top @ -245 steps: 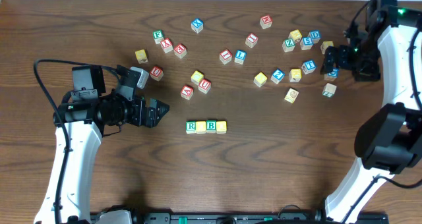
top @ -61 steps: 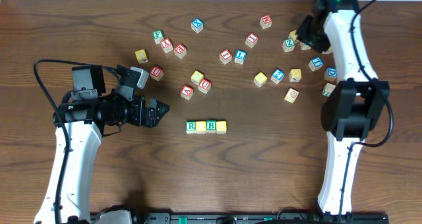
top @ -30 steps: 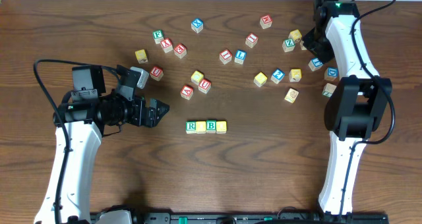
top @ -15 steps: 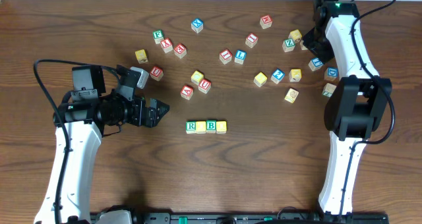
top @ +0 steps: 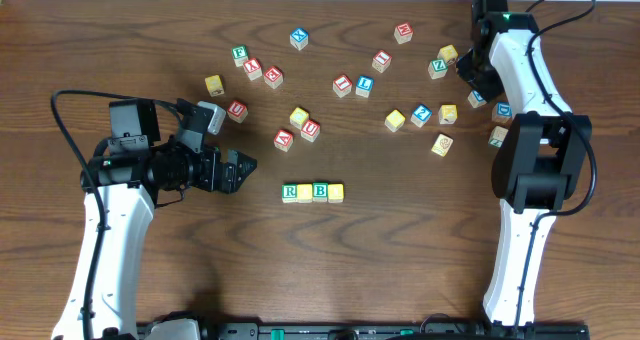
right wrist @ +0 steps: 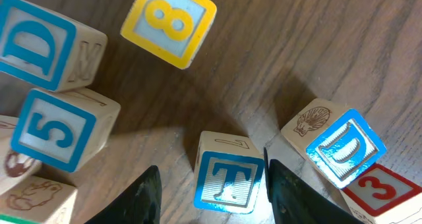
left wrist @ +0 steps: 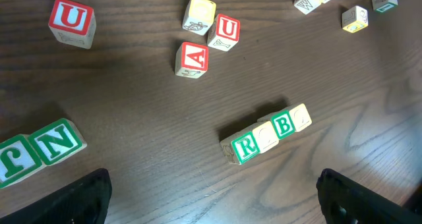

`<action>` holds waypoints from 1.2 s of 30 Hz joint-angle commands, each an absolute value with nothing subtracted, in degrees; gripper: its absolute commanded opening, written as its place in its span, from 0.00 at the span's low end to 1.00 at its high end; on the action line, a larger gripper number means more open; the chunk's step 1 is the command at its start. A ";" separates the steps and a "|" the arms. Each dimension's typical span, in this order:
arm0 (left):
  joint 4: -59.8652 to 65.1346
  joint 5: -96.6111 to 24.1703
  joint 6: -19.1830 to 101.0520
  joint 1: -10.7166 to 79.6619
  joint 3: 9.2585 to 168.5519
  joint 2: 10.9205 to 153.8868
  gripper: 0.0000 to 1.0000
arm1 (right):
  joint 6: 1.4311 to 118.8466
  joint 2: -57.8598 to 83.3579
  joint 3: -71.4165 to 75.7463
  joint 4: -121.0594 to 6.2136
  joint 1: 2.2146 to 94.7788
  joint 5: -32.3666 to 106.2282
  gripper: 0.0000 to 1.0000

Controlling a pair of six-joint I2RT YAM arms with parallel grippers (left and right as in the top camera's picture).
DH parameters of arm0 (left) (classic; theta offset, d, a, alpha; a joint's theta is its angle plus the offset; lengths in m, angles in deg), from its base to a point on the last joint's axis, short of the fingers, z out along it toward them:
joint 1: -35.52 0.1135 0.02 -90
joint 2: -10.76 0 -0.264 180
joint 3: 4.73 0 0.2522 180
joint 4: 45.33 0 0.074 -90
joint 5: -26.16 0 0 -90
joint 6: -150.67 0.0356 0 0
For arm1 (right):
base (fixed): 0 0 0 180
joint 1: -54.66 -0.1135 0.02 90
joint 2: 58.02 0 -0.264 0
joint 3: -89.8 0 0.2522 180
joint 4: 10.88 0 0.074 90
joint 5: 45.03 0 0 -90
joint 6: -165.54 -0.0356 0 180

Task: Spell out ROBOT
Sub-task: 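Lower the right gripper and close it on the blue T block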

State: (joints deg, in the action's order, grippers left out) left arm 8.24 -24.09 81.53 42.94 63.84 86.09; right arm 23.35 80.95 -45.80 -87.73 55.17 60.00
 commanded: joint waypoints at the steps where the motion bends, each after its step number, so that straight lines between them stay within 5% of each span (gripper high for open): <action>1: 8.24 -24.00 82.04 43.23 64.40 85.78 0.98 | 22.37 80.89 -45.54 -87.18 55.48 61.33 0.47; 20: 8.24 -24.00 82.04 43.23 64.40 85.78 0.98 | 22.39 80.89 -42.11 -84.67 56.18 62.38 0.47; 36: 8.24 -24.00 82.04 43.23 64.40 85.78 0.98 | 22.52 80.89 -42.02 -84.67 56.18 62.45 0.31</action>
State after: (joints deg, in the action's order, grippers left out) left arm 8.24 -24.11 81.51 42.94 63.84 86.09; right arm 23.16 80.95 -42.48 -84.75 55.70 61.20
